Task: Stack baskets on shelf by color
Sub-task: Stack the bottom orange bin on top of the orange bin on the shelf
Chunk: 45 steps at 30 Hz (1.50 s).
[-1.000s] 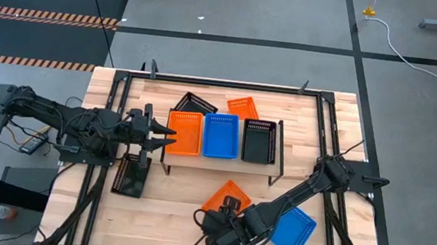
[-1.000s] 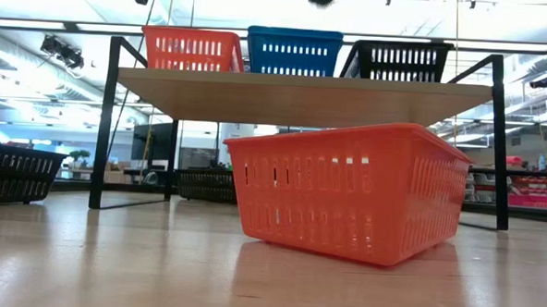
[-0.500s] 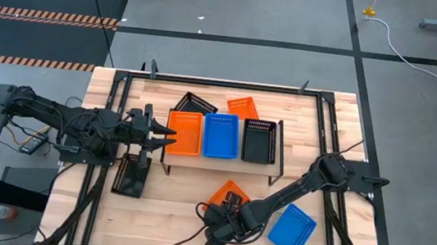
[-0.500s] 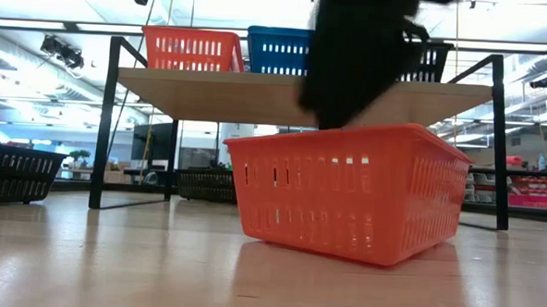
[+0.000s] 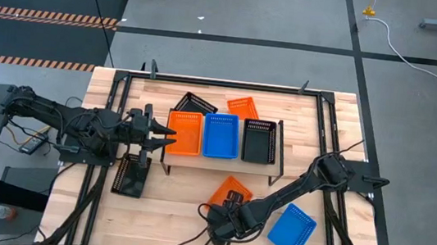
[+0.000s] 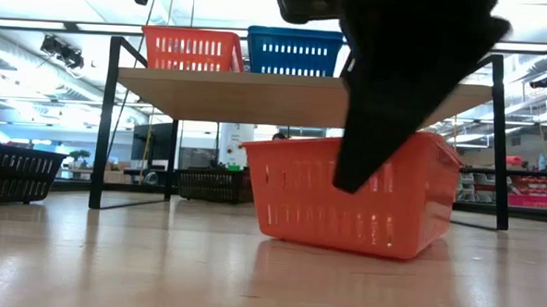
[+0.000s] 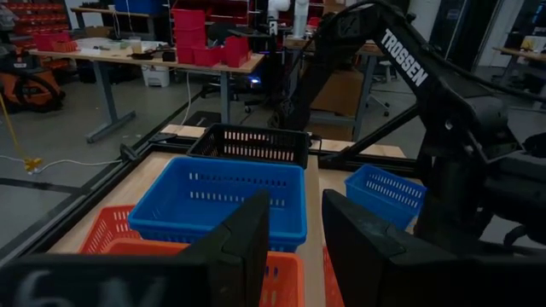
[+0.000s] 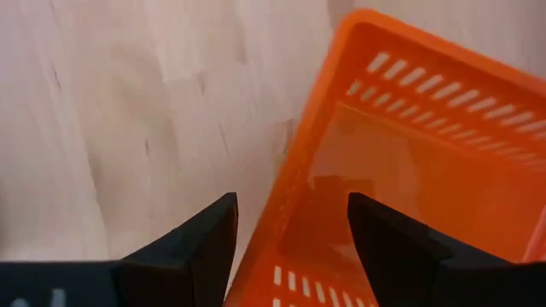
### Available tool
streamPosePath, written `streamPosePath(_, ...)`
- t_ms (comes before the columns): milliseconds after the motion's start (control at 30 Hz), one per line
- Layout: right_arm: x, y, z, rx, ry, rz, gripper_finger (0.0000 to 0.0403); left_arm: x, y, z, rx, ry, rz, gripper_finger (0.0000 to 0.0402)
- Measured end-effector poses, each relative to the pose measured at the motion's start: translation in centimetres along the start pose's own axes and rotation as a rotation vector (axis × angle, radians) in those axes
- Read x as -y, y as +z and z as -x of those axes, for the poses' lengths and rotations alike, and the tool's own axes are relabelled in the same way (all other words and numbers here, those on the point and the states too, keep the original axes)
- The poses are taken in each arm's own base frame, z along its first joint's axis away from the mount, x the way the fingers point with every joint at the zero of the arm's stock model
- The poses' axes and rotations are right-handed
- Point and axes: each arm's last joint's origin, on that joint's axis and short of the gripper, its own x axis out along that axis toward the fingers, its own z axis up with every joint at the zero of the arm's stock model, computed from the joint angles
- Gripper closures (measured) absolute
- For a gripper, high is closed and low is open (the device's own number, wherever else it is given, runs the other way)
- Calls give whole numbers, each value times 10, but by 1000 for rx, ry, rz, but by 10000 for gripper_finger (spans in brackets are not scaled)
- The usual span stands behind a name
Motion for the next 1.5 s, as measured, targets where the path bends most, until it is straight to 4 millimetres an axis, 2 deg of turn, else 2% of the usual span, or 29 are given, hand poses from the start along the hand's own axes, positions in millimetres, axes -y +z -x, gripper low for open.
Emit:
streamPosePath(233,-5,-4,2,21,-18,278,175,0,0,0,0,0,0,285)
streamPosePath(333,-5,-4,2,17,-10,294,187,0,0,0,0,0,0,285)
streamPosePath(600,-9,-1,2,49,33,309,271,0,0,0,0,0,0,285)
streamPosePath(767,-13,3,3,96,61,358,306,0,0,0,0,0,0,285)
streamPosePath(1000,-9,9,2,147,-11,467,320,0,1,0,5,-6,7,285)
streamPosePath(1200,0,24,3,192,-54,482,316,10,9,2,85,-158,42,285)
streamPosePath(1333,-6,31,19,215,-19,488,296,30,15,2,178,-285,41,285)
streamPosePath(1500,-18,28,72,267,36,500,257,63,15,-3,287,-412,-15,285)
